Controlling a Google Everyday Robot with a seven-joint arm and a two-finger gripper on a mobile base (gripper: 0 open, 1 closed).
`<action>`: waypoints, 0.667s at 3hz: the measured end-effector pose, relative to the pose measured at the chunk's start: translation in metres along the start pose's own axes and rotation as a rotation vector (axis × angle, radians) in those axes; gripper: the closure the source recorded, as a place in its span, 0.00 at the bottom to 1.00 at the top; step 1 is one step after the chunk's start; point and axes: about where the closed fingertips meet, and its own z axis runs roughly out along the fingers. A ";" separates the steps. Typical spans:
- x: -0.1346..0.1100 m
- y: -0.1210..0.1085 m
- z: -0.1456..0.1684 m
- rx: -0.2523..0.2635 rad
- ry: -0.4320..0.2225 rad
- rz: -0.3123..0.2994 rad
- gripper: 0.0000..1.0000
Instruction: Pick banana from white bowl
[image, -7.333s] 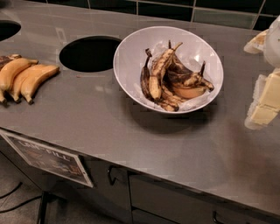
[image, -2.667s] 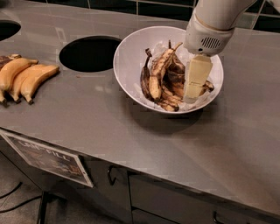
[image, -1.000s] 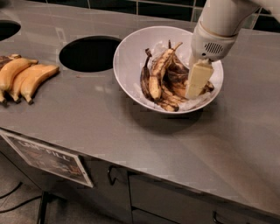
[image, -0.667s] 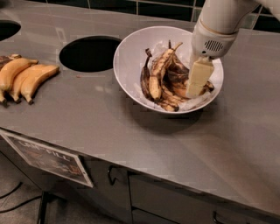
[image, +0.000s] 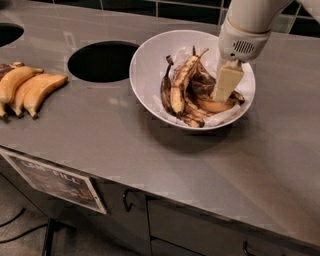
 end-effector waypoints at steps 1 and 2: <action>-0.002 0.001 -0.001 0.000 -0.001 -0.001 0.40; -0.006 0.004 0.000 -0.006 -0.004 -0.005 0.39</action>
Offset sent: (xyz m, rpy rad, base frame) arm -0.0127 0.0097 -0.0006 -0.0018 0.0397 0.0113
